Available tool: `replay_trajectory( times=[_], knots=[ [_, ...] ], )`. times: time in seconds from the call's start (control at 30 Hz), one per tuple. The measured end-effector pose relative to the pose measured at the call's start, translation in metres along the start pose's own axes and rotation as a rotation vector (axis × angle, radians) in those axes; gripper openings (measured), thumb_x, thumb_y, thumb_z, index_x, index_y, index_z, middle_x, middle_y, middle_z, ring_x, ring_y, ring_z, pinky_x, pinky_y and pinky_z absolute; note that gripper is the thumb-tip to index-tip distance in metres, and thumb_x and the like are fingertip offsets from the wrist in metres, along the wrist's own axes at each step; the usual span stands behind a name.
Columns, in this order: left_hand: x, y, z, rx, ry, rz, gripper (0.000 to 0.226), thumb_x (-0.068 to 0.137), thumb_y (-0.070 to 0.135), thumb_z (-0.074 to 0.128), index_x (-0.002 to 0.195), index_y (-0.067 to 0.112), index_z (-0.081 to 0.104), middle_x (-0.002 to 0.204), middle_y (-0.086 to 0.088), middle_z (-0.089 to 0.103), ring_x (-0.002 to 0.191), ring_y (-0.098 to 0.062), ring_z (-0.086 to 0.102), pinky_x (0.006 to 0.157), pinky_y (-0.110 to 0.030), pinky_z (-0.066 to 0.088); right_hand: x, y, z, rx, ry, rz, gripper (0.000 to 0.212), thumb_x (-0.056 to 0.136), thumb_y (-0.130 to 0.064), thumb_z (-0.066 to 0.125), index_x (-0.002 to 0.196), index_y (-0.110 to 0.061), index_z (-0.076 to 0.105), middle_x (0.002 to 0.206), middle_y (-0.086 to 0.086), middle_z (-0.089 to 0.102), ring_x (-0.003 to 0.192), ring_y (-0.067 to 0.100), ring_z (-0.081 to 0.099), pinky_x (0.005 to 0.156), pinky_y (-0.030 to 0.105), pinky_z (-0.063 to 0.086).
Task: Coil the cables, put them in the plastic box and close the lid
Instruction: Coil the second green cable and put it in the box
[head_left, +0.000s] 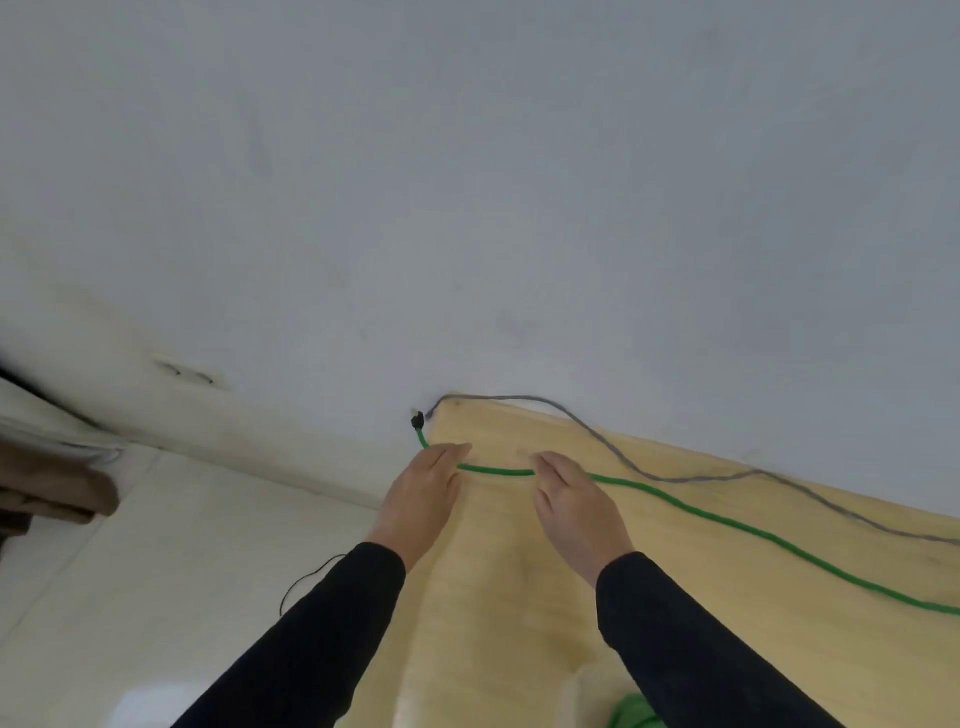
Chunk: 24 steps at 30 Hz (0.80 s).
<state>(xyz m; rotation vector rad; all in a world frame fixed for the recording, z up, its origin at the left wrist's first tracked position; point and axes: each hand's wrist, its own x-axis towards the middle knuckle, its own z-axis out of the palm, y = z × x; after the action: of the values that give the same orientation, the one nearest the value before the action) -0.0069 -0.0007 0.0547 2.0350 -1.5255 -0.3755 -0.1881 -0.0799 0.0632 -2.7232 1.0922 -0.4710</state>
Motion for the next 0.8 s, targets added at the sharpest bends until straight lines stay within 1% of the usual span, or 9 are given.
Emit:
replay_trajectory(
  times=[0.17, 0.23, 0.37, 0.47, 0.53, 0.6, 0.7, 0.73, 0.8],
  knots=[
    [0.029, -0.029, 0.026, -0.087, -0.085, 0.04, 0.034, 0.092, 0.017, 0.054, 0.126, 0.016, 0.056, 0.128, -0.003, 0.057, 0.117, -0.018, 0.052, 0.1, -0.023, 0.039, 0.022, 0.013, 0.031, -0.039, -0.026, 0.015, 0.045, 0.07, -0.011, 0.078, 0.112, -0.006, 0.063, 0.107, 0.003, 0.067, 0.095, 0.016, 0.066, 0.074, 0.024, 0.056],
    [0.034, -0.035, 0.031, -0.112, -0.107, 0.075, 0.031, 0.09, 0.018, 0.055, 0.121, 0.018, 0.061, 0.123, 0.0, 0.06, 0.113, -0.016, 0.054, 0.096, -0.019, 0.038, 0.026, 0.019, 0.041, -0.028, -0.029, 0.008, 0.043, 0.069, -0.01, 0.078, 0.11, -0.006, 0.064, 0.102, 0.005, 0.069, 0.091, 0.019, 0.066, 0.074, 0.027, 0.057],
    [0.042, -0.047, 0.035, -0.168, -0.098, 0.16, 0.022, 0.086, 0.023, 0.06, 0.105, 0.018, 0.07, 0.1, -0.001, 0.07, 0.092, -0.014, 0.062, 0.084, -0.03, 0.051, 0.028, 0.029, 0.05, 0.023, -0.041, -0.028, 0.039, 0.071, 0.0, 0.074, 0.108, -0.008, 0.065, 0.083, 0.004, 0.067, 0.077, 0.023, 0.062, 0.068, 0.033, 0.055],
    [0.051, -0.048, 0.03, -0.22, -0.067, 0.188, 0.02, 0.084, 0.013, 0.064, 0.103, 0.017, 0.071, 0.094, -0.001, 0.071, 0.089, -0.005, 0.056, 0.084, -0.012, 0.043, 0.033, 0.029, 0.039, 0.144, -0.038, -0.009, 0.037, 0.076, 0.002, 0.066, 0.111, -0.011, 0.064, 0.078, 0.004, 0.062, 0.072, 0.022, 0.057, 0.061, 0.035, 0.053],
    [0.06, -0.043, 0.02, -0.253, -0.039, 0.196, 0.02, 0.085, 0.016, 0.063, 0.103, 0.016, 0.071, 0.094, 0.0, 0.07, 0.09, -0.002, 0.055, 0.085, -0.006, 0.039, 0.038, 0.029, 0.025, 0.235, 0.001, 0.019, 0.03, 0.086, -0.01, 0.056, 0.114, -0.014, 0.063, 0.076, 0.004, 0.058, 0.071, 0.019, 0.054, 0.06, 0.032, 0.051],
    [0.069, -0.031, 0.006, -0.305, -0.012, 0.176, 0.022, 0.086, 0.028, 0.058, 0.101, 0.019, 0.07, 0.092, 0.008, 0.068, 0.089, 0.001, 0.056, 0.083, -0.01, 0.042, 0.046, 0.029, 0.007, 0.304, 0.059, 0.019, 0.031, 0.09, -0.021, 0.046, 0.118, -0.018, 0.061, 0.075, 0.002, 0.055, 0.07, 0.015, 0.052, 0.063, 0.026, 0.048],
    [0.08, 0.002, -0.017, -0.442, 0.02, 0.08, 0.014, 0.087, 0.024, 0.059, 0.091, 0.033, 0.068, 0.084, 0.025, 0.063, 0.085, 0.004, 0.058, 0.076, -0.011, 0.043, 0.056, 0.03, -0.025, 0.359, 0.173, 0.016, 0.033, 0.091, -0.021, 0.045, 0.122, -0.021, 0.057, 0.075, -0.002, 0.049, 0.067, 0.006, 0.044, 0.063, 0.012, 0.039],
    [0.082, 0.017, -0.024, -0.496, 0.017, 0.054, 0.02, 0.088, 0.02, 0.058, 0.086, 0.039, 0.064, 0.08, 0.025, 0.064, 0.082, 0.002, 0.059, 0.073, -0.011, 0.044, 0.059, 0.03, -0.038, 0.357, 0.216, 0.013, 0.033, 0.092, -0.021, 0.045, 0.122, -0.021, 0.057, 0.074, -0.001, 0.048, 0.065, 0.005, 0.042, 0.062, 0.01, 0.036],
    [0.086, 0.047, -0.036, -0.604, -0.007, 0.028, 0.022, 0.091, 0.02, 0.055, 0.082, 0.039, 0.06, 0.075, 0.017, 0.063, 0.071, -0.004, 0.059, 0.067, -0.02, 0.051, 0.064, 0.031, -0.064, 0.357, 0.305, 0.023, 0.031, 0.092, -0.018, 0.049, 0.122, -0.02, 0.058, 0.073, 0.002, 0.05, 0.063, 0.006, 0.042, 0.061, 0.009, 0.035]
  ],
)
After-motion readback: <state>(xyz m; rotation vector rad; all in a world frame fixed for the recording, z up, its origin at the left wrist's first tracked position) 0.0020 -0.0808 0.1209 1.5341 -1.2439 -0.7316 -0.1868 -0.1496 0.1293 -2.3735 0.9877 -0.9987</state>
